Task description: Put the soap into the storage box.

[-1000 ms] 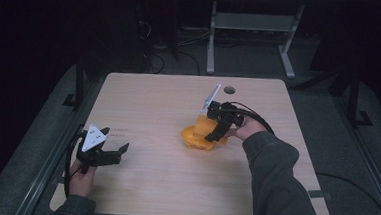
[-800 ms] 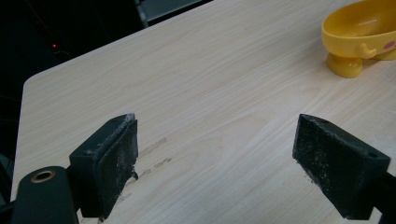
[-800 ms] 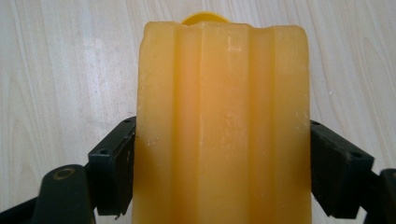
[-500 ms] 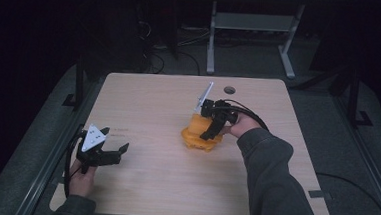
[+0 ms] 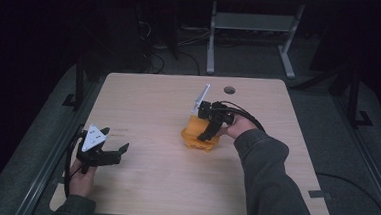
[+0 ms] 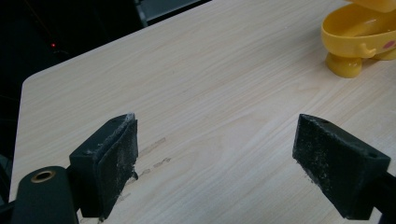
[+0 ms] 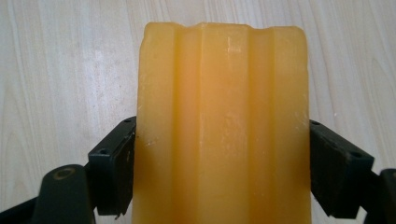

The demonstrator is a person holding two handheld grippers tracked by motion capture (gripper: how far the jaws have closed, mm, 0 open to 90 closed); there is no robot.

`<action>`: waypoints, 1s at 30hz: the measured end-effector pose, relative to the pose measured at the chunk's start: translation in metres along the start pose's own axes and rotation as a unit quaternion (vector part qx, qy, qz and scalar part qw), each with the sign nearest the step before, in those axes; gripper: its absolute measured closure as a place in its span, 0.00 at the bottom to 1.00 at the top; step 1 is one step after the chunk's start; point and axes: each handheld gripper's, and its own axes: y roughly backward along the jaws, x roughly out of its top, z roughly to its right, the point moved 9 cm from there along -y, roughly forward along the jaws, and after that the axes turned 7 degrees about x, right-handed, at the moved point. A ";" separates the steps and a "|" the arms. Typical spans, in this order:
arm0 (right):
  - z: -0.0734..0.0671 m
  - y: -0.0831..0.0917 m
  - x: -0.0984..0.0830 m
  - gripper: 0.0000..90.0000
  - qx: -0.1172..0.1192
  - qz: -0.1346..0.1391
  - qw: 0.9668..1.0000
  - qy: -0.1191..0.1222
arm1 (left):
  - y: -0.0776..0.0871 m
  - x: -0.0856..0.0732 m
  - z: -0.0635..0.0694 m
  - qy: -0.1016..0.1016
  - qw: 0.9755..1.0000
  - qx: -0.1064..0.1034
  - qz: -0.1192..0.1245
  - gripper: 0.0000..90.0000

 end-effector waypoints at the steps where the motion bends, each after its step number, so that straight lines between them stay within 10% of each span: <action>1: -0.001 -0.003 0.000 0.23 0.002 -0.003 1.000 -0.001 | 0.000 0.000 0.000 -0.001 1.000 0.000 -0.001 0.15; 30: 0.002 -0.013 0.002 0.23 0.003 -0.003 1.000 0.003 | 0.000 0.000 0.000 0.000 1.000 0.000 -0.001 0.15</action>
